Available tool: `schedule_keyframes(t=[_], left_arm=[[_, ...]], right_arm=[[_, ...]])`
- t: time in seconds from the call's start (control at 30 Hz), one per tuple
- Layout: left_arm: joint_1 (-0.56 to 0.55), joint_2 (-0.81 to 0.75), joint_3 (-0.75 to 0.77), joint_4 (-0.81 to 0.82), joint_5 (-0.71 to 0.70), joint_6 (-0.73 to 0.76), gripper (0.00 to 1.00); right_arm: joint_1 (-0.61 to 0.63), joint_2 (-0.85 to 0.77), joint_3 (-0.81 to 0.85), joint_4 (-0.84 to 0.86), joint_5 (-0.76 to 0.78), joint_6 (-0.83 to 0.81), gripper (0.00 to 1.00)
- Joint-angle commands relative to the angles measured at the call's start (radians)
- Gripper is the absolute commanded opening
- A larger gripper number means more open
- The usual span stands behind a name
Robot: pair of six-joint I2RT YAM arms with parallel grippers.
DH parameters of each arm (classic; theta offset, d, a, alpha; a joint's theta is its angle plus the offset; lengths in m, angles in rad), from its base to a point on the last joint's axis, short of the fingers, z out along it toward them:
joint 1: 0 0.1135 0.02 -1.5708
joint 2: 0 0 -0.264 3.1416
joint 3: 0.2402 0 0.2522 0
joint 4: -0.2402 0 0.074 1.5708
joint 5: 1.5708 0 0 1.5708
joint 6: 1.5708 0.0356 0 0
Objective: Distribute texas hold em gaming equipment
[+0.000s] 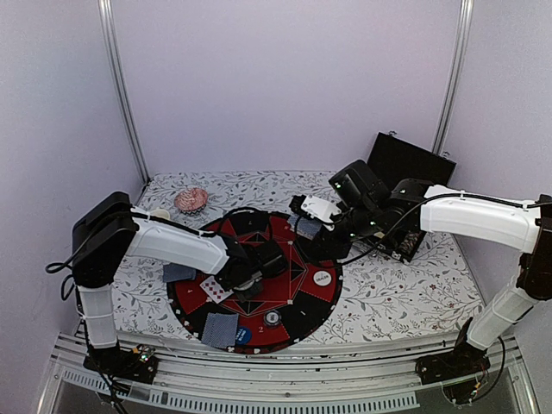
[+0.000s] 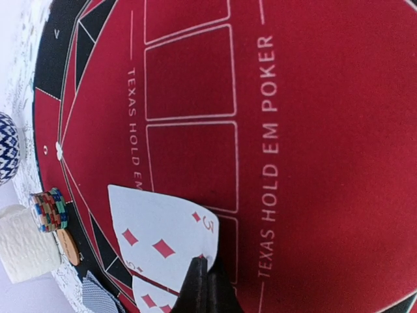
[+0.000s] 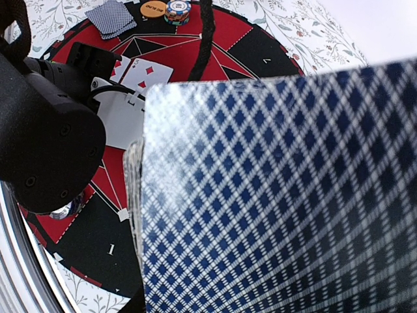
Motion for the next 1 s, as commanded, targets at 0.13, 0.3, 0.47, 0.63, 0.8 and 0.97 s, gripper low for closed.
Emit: schedule_keyframes(t=[0.13, 0.3, 0.47, 0.63, 0.8, 0.97], left_arm=[[-0.008, -0.05, 0.002, -0.009, 0.148, -0.017, 0.05], [-0.007, -0.059, -0.005, -0.018, 0.159, -0.014, 0.2], [-0.005, -0.05, 0.001, -0.036, 0.127, -0.014, 0.37], [0.005, -0.041, 0.006, -0.043, 0.087, -0.029, 0.37], [0.014, -0.037, 0.006, -0.062, 0.061, -0.052, 0.36], [0.02, -0.049, -0.007, -0.063, 0.059, -0.061, 0.36]], right_arm=[[-0.007, -0.03, -0.005, 0.009, -0.002, 0.009, 0.4], [-0.006, -0.03, -0.004, 0.008, -0.002, 0.01, 0.4], [-0.007, -0.035, -0.002, 0.008, -0.002, 0.01, 0.4], [-0.006, -0.037, -0.003, 0.003, -0.003, 0.014, 0.4], [-0.006, -0.036, -0.002, 0.0, -0.006, 0.015, 0.4], [-0.007, -0.033, -0.001, 0.0, -0.008, 0.014, 0.4]])
